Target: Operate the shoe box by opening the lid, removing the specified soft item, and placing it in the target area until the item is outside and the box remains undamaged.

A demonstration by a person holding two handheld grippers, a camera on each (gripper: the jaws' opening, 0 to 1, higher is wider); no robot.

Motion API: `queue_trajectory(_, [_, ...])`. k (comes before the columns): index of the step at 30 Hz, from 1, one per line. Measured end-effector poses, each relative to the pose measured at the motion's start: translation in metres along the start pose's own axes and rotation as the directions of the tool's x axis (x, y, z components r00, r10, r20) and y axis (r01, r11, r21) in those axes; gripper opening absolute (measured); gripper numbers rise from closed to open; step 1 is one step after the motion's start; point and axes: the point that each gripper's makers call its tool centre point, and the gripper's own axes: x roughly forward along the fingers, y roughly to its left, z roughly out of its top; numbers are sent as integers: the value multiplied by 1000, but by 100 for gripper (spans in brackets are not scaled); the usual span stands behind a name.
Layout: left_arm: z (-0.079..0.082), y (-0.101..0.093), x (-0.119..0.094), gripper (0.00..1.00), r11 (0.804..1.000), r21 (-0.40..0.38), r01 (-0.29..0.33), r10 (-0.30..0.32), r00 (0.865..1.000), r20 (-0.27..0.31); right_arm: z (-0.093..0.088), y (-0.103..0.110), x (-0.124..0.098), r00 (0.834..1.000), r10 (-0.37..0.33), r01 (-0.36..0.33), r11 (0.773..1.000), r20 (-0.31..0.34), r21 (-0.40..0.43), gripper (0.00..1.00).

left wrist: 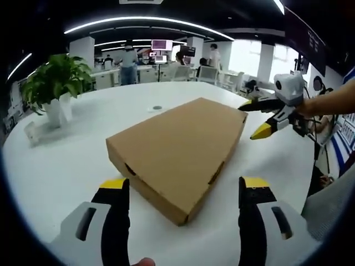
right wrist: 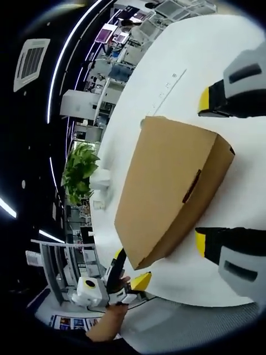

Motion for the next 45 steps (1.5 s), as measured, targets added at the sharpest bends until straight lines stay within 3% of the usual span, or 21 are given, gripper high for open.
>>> queue_trajectory(10, [-2,10,8,70,1000,4,-27,27,999,-18,4,-4,12,1000,12,-12,999,-1,36,68])
queue_trajectory(20, [-4,13,10,70,999,11,-31,31,999,-20,3,0,15,999,27,-27,999,-19,23,69])
queue_trajectory(30, [-4,23,10,70,999,27,-35,35,999,-19,6,8,19,1000,-4,6,999,-28,47,69])
queue_trajectory(45, [-6,48,3,70,998,63,14,-12,999,-41,12,24,28,998,-57,61,994,-40,90,68])
